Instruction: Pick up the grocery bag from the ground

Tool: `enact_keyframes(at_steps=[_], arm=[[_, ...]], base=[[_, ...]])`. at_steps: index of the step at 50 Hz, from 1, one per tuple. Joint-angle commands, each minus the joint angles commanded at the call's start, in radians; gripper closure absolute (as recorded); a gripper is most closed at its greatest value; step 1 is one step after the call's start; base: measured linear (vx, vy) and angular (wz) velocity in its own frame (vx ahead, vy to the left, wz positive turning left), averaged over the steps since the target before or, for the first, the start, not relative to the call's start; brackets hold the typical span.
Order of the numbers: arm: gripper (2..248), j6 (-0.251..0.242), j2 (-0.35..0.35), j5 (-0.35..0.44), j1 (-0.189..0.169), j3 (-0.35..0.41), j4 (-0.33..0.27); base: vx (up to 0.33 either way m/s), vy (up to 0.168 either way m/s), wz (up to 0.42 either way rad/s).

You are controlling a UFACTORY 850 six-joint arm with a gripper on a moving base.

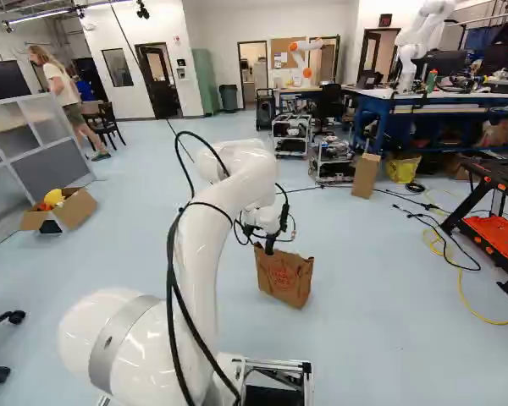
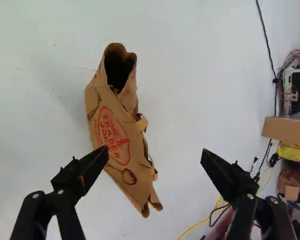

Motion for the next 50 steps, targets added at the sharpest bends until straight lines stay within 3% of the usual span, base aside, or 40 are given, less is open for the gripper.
enact_keyframes(at_steps=[50], arm=[[3,0.0,-0.326,-0.239,-0.06,-0.457,0.015]], base=[[0.0,0.0,0.0]])
